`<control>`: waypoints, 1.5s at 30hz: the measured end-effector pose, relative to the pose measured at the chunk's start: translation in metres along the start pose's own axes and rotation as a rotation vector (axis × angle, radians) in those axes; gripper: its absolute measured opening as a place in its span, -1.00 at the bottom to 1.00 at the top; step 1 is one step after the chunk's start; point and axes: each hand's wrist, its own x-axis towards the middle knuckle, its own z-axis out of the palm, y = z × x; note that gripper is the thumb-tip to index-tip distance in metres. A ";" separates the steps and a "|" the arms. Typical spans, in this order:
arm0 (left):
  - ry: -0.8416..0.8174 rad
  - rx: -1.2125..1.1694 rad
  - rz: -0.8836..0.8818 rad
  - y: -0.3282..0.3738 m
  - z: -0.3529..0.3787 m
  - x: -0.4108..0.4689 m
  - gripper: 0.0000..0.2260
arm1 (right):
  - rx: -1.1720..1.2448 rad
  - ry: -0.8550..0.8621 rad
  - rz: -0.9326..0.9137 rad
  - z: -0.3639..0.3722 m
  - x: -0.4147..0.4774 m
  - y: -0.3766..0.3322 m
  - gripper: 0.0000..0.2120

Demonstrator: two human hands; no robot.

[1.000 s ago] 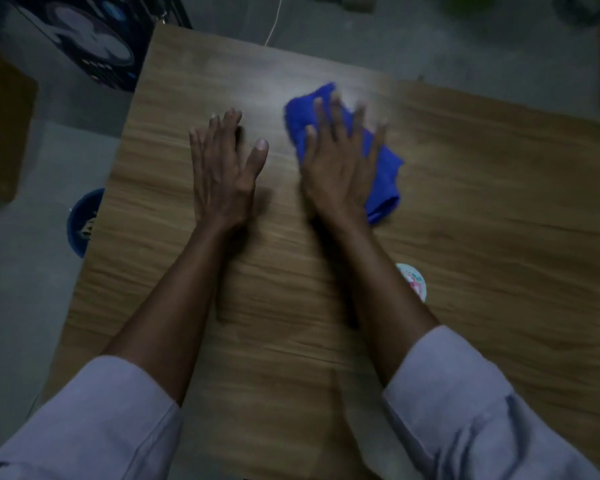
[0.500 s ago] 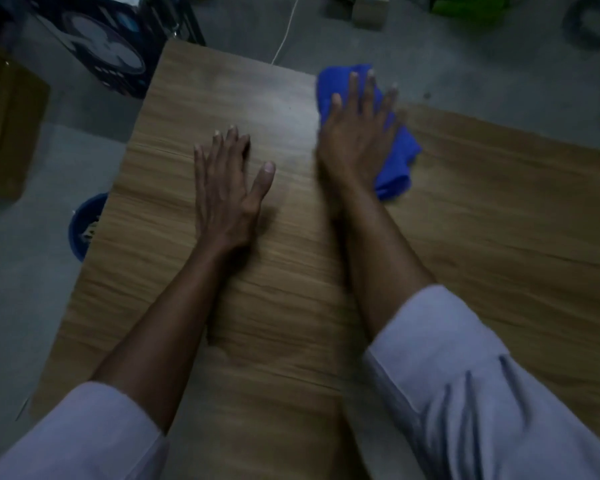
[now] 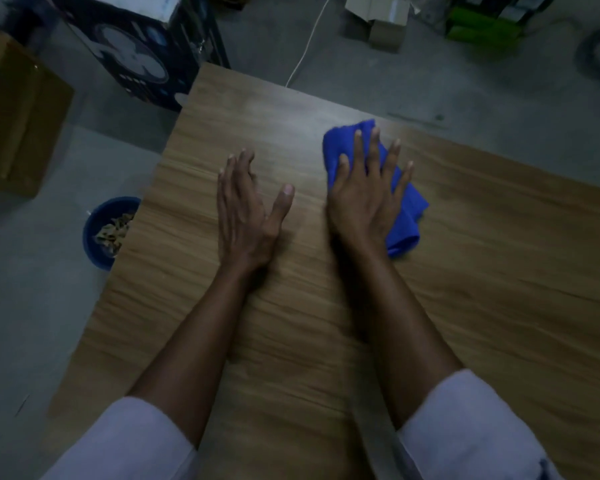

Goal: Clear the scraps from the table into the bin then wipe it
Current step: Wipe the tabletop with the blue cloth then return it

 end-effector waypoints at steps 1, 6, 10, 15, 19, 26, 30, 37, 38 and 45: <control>0.004 -0.004 0.004 0.000 0.000 0.000 -0.27 | 0.020 0.004 0.007 0.002 0.010 -0.016 -0.47; 0.078 -0.062 0.026 0.001 -0.003 0.004 -0.30 | 0.001 -0.118 -0.251 0.023 0.043 -0.105 -0.44; 0.113 -0.162 0.001 0.000 -0.008 0.003 -0.30 | -0.041 -0.161 -0.478 0.018 0.035 -0.103 -0.44; 0.084 -0.246 -0.045 0.001 -0.005 -0.001 -0.34 | -0.054 -0.011 -0.084 0.003 -0.001 0.000 -0.47; 0.093 -0.206 -0.010 0.001 -0.004 0.000 -0.33 | -0.015 0.005 0.161 0.005 0.018 -0.020 -0.45; 0.090 -0.206 0.022 -0.005 -0.008 0.006 -0.34 | -0.044 -0.136 -0.264 0.023 0.036 -0.113 -0.44; 0.058 -0.159 0.112 -0.009 -0.015 0.009 -0.44 | -0.047 -0.086 -0.336 0.016 -0.008 -0.077 -0.46; -0.189 0.248 0.324 -0.044 -0.057 0.026 -0.48 | 0.022 -0.004 0.226 -0.007 -0.028 0.001 -0.47; -0.190 0.307 0.357 -0.051 -0.063 0.029 -0.48 | 0.040 -0.014 0.285 -0.008 -0.020 -0.001 -0.47; -0.140 0.303 0.258 -0.070 -0.059 0.039 -0.37 | 0.092 -0.044 0.119 0.014 0.016 -0.101 -0.45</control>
